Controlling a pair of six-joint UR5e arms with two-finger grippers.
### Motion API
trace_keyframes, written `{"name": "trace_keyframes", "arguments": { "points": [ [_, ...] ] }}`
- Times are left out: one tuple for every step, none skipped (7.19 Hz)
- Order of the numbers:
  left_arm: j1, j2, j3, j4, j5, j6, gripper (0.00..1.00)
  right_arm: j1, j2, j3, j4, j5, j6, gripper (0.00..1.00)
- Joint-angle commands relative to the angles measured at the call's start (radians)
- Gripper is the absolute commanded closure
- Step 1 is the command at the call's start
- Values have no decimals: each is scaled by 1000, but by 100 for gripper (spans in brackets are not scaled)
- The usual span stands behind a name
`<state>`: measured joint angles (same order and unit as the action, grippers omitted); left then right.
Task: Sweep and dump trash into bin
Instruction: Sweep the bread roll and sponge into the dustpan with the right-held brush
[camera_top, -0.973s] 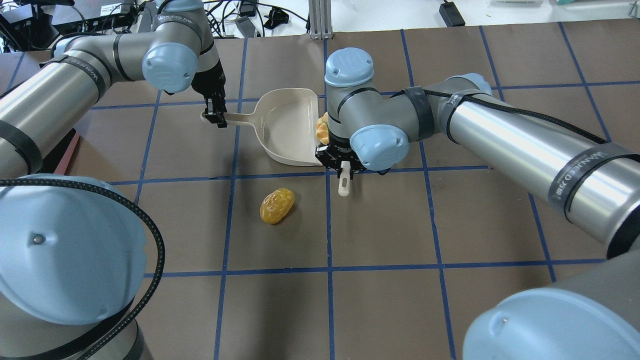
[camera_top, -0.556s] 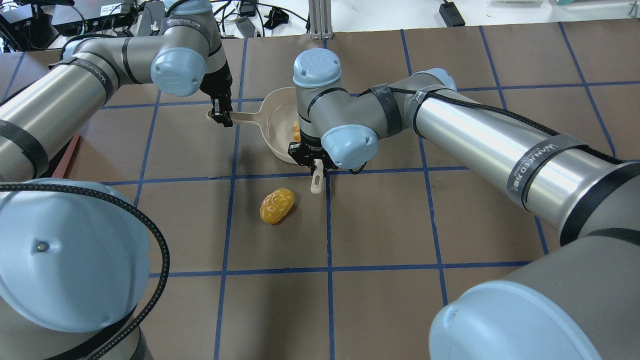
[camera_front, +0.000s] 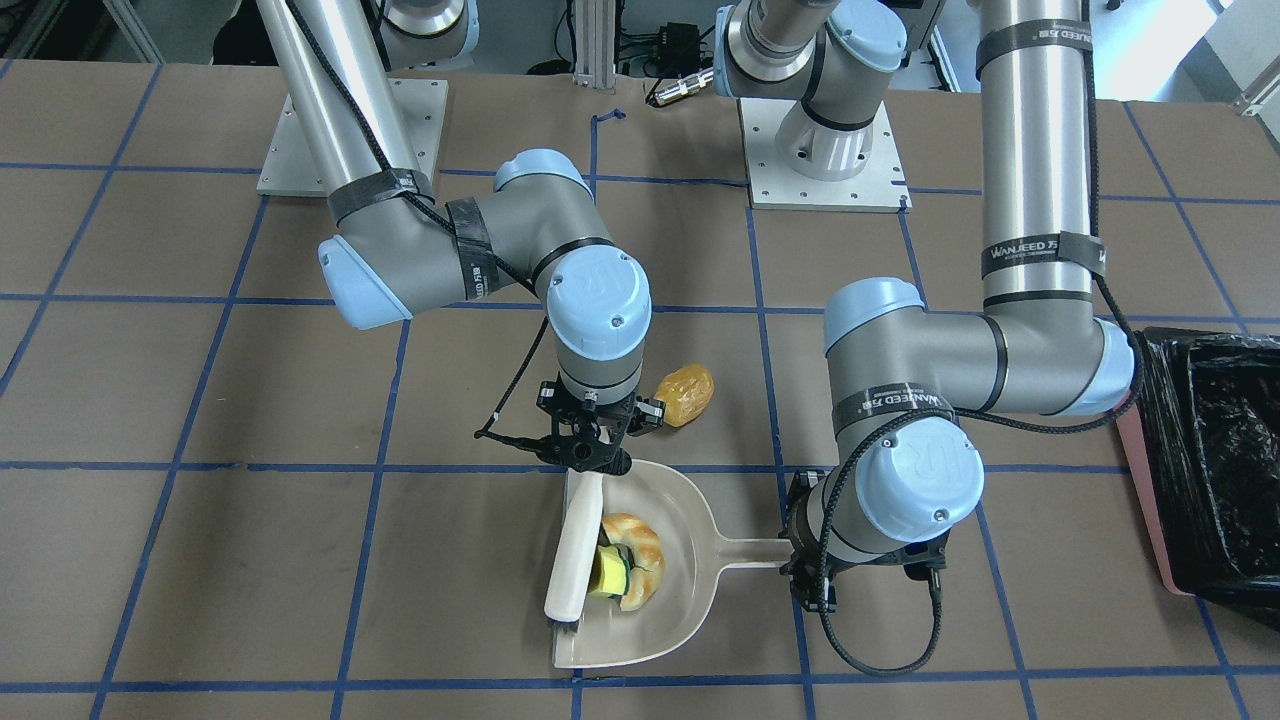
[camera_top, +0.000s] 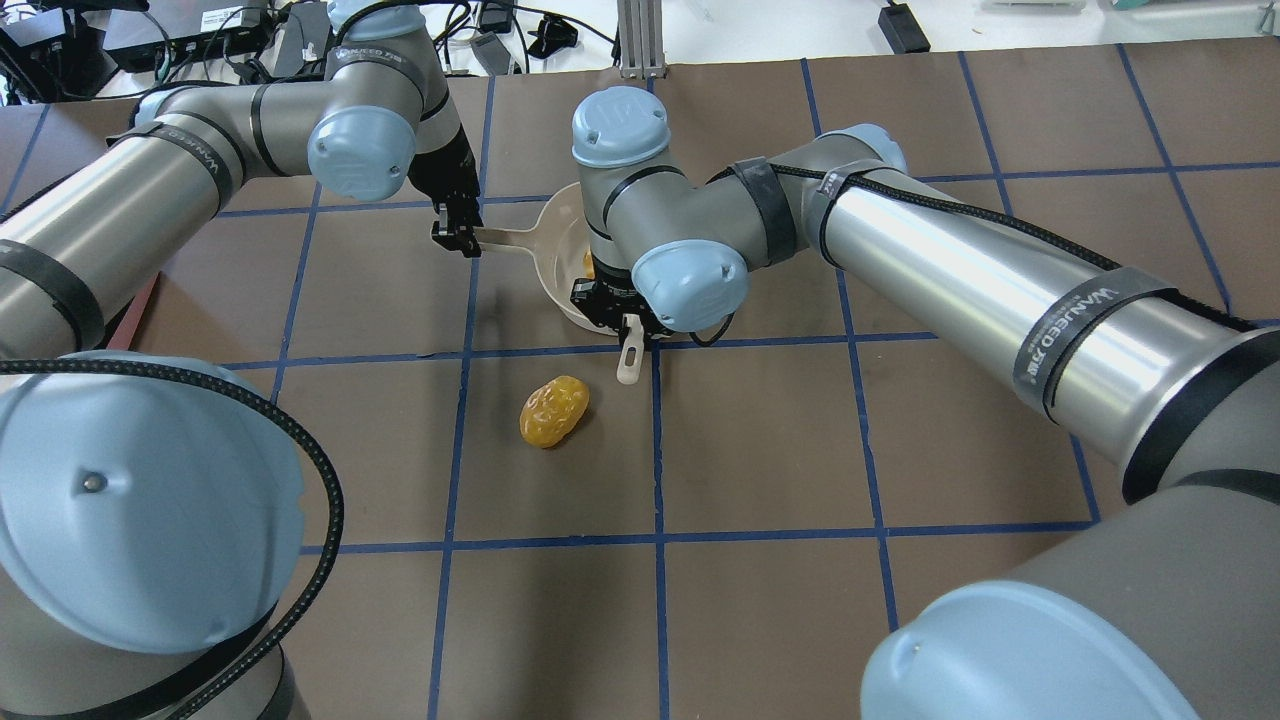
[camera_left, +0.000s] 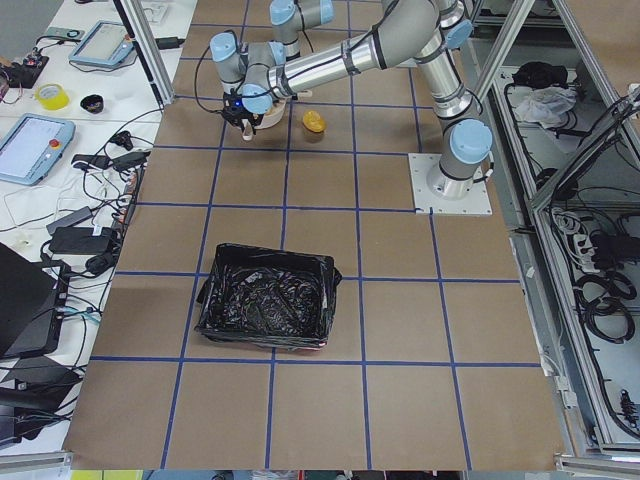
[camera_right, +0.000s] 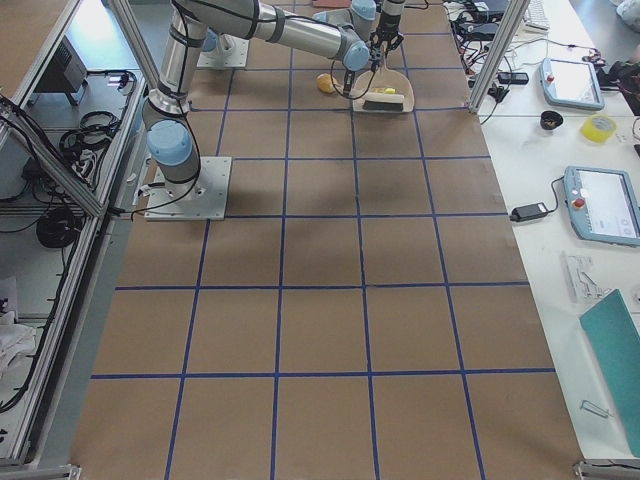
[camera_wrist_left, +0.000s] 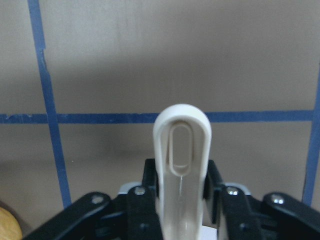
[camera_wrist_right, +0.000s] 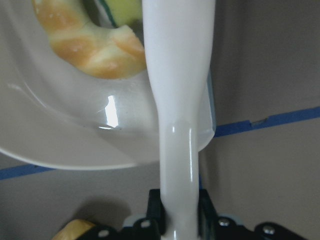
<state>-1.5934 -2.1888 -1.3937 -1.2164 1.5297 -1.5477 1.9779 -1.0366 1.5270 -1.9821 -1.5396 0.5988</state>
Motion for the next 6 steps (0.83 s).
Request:
{"name": "trace_keyframes", "arguments": {
  "points": [
    [9,0,-14,15,-98,61,100,-29,-40,-1,55,-51,-8,100],
    [10,0,-14,17,-120,76,100,-53,-72,-1,87,-62,-43,100],
    [16,0,-16,15,-126,77,100,-85,-92,-1,112,-88,-92,100],
    [20,1,-7,17,-181,83,100,-109,-109,1,120,-91,-129,100],
    [42,9,-10,14,-183,92,100,-131,-131,14,173,-88,-196,100],
    [71,23,-2,0,-181,93,100,-136,-205,21,253,-82,-238,100]
  ]
}}
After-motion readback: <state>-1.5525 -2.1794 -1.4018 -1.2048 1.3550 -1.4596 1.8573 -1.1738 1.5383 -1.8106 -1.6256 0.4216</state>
